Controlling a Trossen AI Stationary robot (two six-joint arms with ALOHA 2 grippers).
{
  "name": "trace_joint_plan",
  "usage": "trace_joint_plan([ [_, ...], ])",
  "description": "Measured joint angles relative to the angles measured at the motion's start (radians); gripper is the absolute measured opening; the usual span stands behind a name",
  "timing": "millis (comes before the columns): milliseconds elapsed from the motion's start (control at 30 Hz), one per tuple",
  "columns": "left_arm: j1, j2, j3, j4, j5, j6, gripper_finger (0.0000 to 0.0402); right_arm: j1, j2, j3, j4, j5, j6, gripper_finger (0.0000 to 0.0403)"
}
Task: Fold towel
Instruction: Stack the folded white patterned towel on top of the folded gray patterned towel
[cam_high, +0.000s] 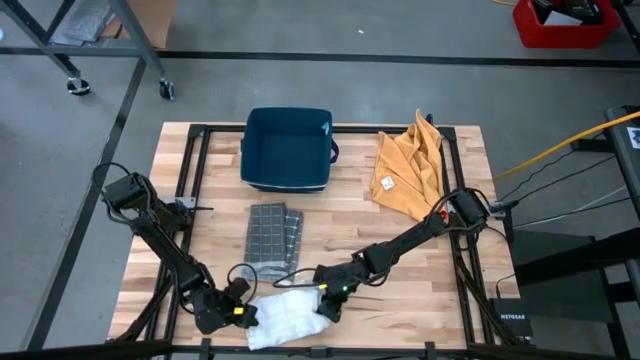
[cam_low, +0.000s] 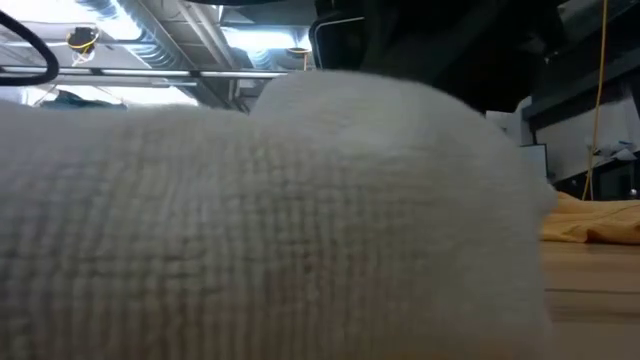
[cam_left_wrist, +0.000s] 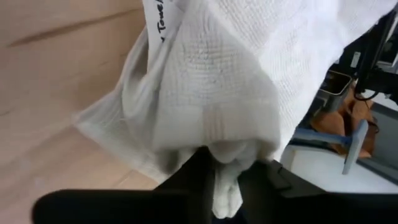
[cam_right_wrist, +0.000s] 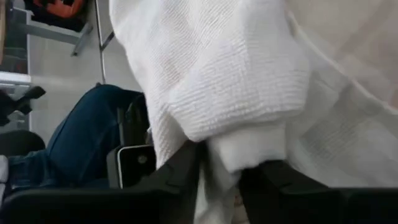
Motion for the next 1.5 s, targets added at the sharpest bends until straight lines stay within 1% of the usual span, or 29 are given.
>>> trace_joint_plan([
  [167, 0.000, 0.000, 0.000, 0.004, 0.000, -0.004, 0.0098, -0.002, 0.000, 0.000, 0.000, -0.031, 0.001, 0.0160],
  [267, 0.000, -0.001, 0.000, 0.012, 0.000, -0.004, 0.0107, -0.011, 0.000, 0.000, 0.001, -0.058, 0.007, 0.0176],
  [467, 0.000, -0.020, 0.000, 0.007, -0.003, 0.063, 0.0091, -0.029, 0.000, 0.000, 0.013, -0.068, 0.014, 0.0181],
  [667, -0.017, -0.027, 0.000, 0.001, -0.012, 0.094, 0.0073, -0.039, 0.000, 0.000, 0.029, -0.113, 0.029, 0.0181],
  [900, -0.063, -0.027, 0.000, -0.016, -0.016, 0.062, 0.0067, -0.039, 0.000, 0.000, 0.006, -0.142, 0.036, 0.0182],
  [1000, -0.090, -0.027, 0.000, -0.020, -0.078, 0.040, 0.0066, -0.039, -0.003, 0.000, 0.002, -0.135, 0.030, 0.0182],
  [1100, -0.112, -0.032, 0.000, -0.026, -0.133, 0.032, 0.0066, -0.039, -0.022, 0.000, -0.037, -0.115, 0.025, 0.0182],
  [1200, -0.128, -0.054, 0.000, -0.062, -0.164, 0.023, 0.0066, -0.039, -0.065, 0.000, -0.140, -0.063, -0.011, 0.0182],
  [1267, -0.140, -0.080, 0.000, -0.092, -0.204, 0.032, 0.0066, -0.041, -0.097, 0.000, -0.222, -0.016, -0.036, 0.0182],
  [1333, -0.147, -0.109, 0.000, -0.124, -0.246, 0.061, 0.0066, -0.041, -0.125, 0.000, -0.288, 0.017, -0.050, 0.0182],
  [1400, -0.147, -0.140, 0.000, -0.140, -0.274, 0.122, 0.0066, -0.039, -0.137, 0.000, -0.314, 0.033, -0.047, 0.0182],
  [1500, -0.131, -0.177, 0.000, -0.142, -0.291, 0.260, 0.0066, -0.027, -0.139, 0.000, -0.303, 0.002, 0.006, 0.0182],
])
